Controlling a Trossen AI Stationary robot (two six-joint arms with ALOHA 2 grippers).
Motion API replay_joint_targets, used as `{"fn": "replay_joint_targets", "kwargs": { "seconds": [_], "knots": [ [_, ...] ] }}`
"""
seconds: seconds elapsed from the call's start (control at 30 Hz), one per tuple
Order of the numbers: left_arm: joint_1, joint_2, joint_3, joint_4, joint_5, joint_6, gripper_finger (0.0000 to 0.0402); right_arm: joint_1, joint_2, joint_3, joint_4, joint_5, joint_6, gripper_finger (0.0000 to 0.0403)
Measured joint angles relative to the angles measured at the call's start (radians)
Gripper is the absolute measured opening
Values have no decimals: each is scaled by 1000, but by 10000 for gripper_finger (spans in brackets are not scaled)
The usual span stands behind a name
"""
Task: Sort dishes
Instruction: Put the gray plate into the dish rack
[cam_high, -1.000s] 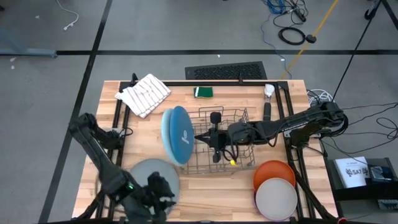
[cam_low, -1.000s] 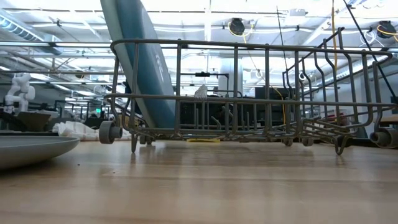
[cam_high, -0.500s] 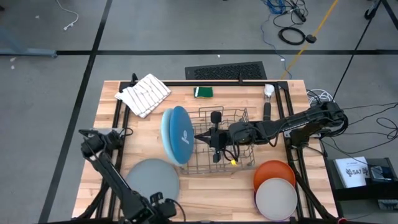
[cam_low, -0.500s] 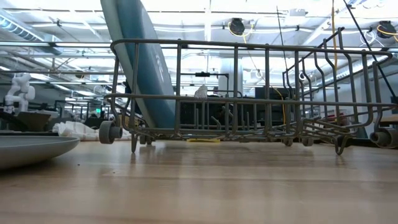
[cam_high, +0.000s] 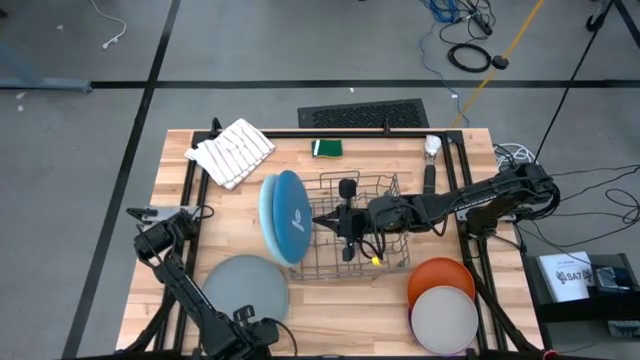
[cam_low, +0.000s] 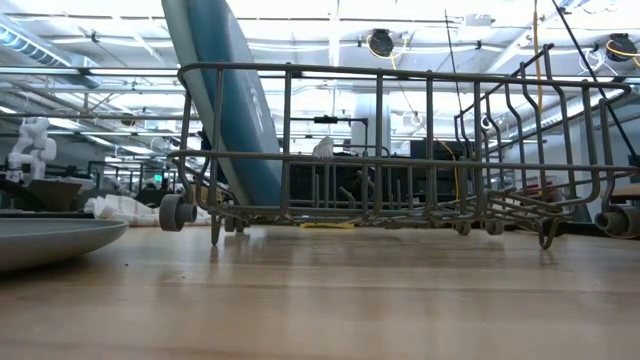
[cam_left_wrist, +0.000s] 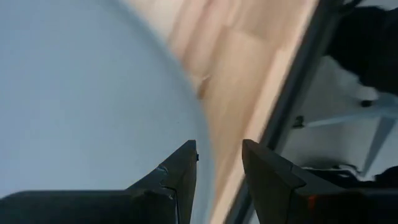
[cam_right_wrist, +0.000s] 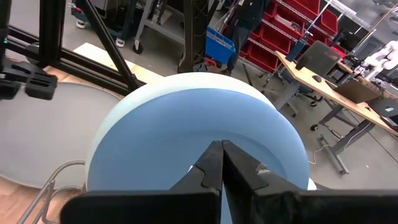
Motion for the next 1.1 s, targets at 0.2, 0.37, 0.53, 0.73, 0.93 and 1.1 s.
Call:
{"fn": "replay_joint_targets", "kwargs": {
  "seconds": [0.2,0.37,0.53,0.73,0.93,1.1],
  "knots": [
    [0,4,0,0,-1,-22,130,0,0,0,0,0,0,0],
    [1,50,1,10,33,-22,130,0,0,0,-1,0,0,0],
    [2,86,7,-12,33,-78,130,0,0,0,-2,0,7,0],
    [4,91,6,-100,33,-173,130,0,0,0,-2,0,7,0],
    [6,92,5,-122,48,-178,86,0,0,0,-2,0,8,0],
    [7,92,5,-130,49,-177,12,0,0,0,-2,0,8,0]
  ]
}}
